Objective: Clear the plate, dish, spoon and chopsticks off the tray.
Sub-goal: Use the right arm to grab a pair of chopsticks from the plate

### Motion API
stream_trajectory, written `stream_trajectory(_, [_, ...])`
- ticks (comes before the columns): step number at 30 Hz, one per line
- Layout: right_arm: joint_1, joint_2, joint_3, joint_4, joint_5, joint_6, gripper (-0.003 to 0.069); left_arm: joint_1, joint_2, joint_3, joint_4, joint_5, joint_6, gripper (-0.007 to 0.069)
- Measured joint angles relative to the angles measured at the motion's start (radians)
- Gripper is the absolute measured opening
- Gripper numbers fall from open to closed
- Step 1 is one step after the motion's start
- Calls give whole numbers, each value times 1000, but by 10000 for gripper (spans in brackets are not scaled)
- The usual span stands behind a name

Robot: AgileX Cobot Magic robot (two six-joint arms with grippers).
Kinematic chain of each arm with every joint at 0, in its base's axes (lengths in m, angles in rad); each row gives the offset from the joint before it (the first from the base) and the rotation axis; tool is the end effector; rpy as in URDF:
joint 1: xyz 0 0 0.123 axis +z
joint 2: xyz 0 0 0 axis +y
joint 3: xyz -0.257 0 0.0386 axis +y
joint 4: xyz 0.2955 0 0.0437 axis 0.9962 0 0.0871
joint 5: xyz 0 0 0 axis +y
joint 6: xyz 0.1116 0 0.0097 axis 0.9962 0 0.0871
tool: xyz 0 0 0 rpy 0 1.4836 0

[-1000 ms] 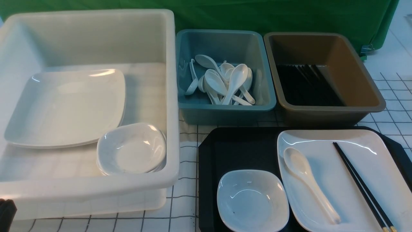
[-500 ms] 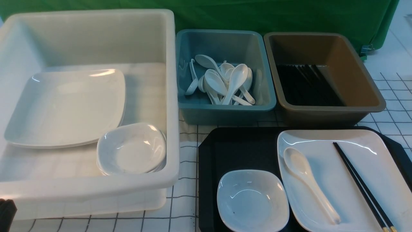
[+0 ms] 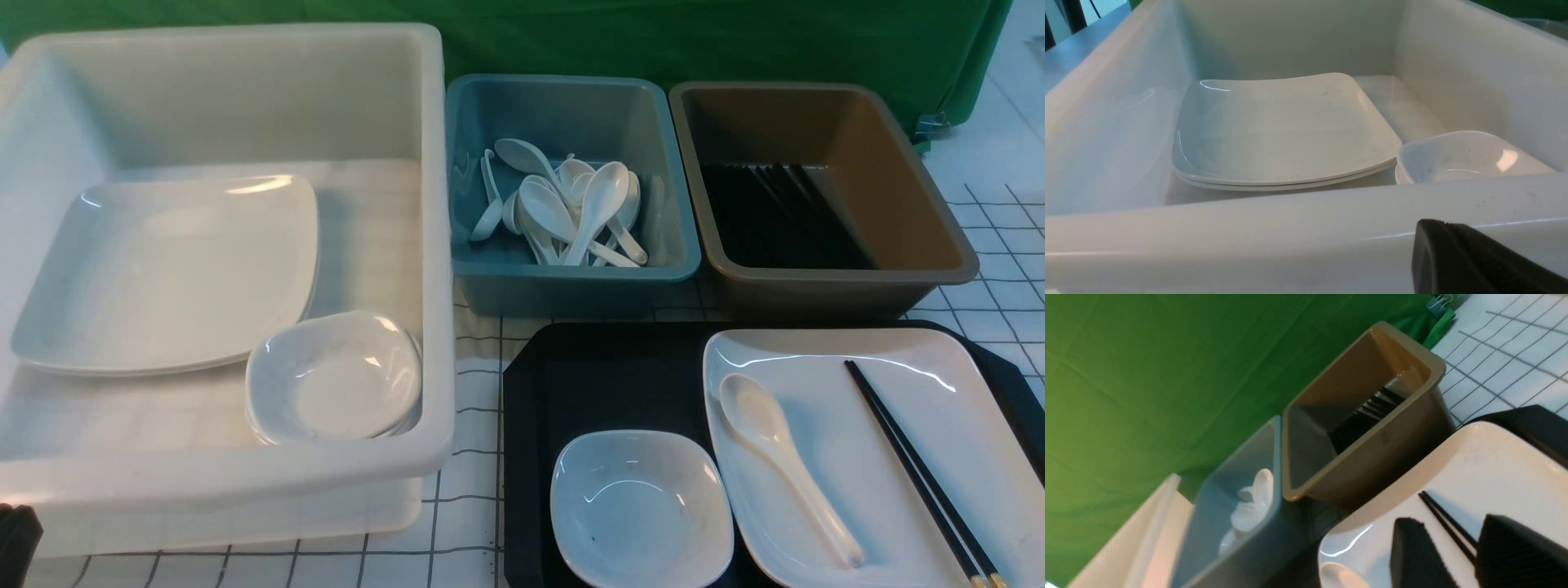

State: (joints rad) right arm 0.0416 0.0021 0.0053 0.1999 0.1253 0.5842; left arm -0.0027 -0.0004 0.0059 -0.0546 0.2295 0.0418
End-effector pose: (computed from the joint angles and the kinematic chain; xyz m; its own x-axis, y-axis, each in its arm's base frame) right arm 0.1505 0.0091 0.1988 -0.0773 0.7023 -0.7077 -0.0167 0.7088 0.7052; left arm 0.1495 -0.0018 0.1871 -0.1471 -0.0110 -0.9891 0.0133 0.9998 -0.0131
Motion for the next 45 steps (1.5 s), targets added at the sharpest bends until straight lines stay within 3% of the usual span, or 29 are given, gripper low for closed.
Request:
stream_trajectory(5, [8,-1,-10,23,-13,5,202,0,0,0,0,0,0,20])
stream_trajectory(8, [14,5,-80,23,-10,-76,122,0,0,0,0,0,0,20])
stream_trajectory(10, [18,66,-214,22,19,-205,41,0,0,0,1,0,0,20])
stream_trajectory(15, [18,285,-467,15,238,-422,15,0,0,0,2,0,0,20])
stream_trajectory(17, [18,481,-588,13,468,-510,15,0,0,0,3,0,0,20])
stream_trajectory(18, [18,513,-596,13,485,-516,15,0,0,0,3,0,0,20])
stream_trajectory(19, [18,643,-644,12,618,-568,27,0,0,0,3,0,0,20])
stream_trajectory(22, [18,837,-677,10,710,-642,84,0,0,0,3,0,0,20])
stream_trajectory(25, [18,1041,-703,8,740,-710,212,0,0,0,3,0,0,20])
stream_trajectory(26, [18,1053,-705,7,741,-710,222,0,0,0,3,0,0,20])
stream_trajectory(29, [18,1228,-761,-20,745,-744,374,0,0,0,3,0,0,20])
stream_trajectory(34, [18,1394,-823,-78,744,-745,412,0,0,0,3,0,0,20])
stream_trajectory(45, [18,1603,-843,-96,718,-764,415,0,0,0,3,0,0,20])
